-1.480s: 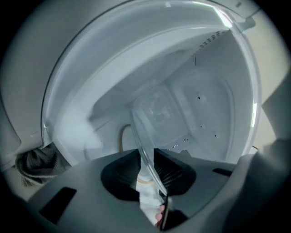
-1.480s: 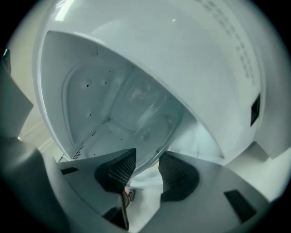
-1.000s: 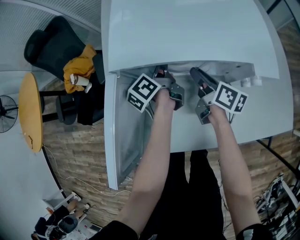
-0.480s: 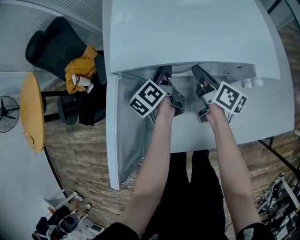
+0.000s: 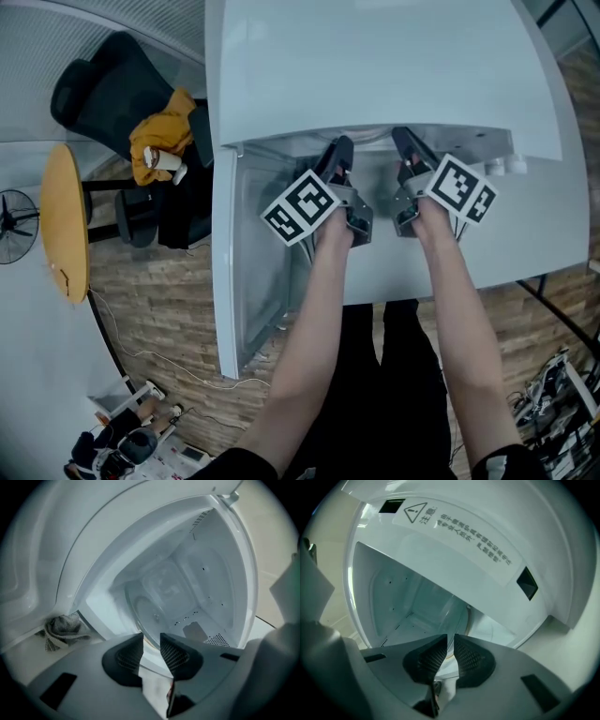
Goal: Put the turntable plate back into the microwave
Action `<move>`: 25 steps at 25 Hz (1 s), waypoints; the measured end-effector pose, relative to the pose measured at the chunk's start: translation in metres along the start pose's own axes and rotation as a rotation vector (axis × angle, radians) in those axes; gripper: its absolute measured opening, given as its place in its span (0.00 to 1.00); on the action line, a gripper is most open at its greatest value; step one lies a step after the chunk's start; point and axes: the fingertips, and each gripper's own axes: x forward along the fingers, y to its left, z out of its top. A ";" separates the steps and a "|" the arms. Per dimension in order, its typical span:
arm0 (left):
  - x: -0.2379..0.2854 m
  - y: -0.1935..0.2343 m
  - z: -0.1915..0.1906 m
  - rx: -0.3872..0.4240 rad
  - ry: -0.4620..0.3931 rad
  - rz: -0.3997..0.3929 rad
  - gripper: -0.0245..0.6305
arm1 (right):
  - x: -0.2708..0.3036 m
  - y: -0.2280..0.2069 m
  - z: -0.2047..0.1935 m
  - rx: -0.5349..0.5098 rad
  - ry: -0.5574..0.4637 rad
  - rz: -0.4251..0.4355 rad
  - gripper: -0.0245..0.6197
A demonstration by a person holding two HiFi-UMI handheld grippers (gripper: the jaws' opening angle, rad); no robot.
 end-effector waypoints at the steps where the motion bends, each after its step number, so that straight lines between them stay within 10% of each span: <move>1: 0.000 0.001 -0.001 -0.011 0.003 -0.004 0.19 | -0.001 -0.002 0.000 -0.008 -0.003 -0.015 0.11; 25: 0.004 -0.001 -0.017 0.006 0.165 0.007 0.18 | 0.005 0.013 -0.057 -0.014 0.146 0.052 0.08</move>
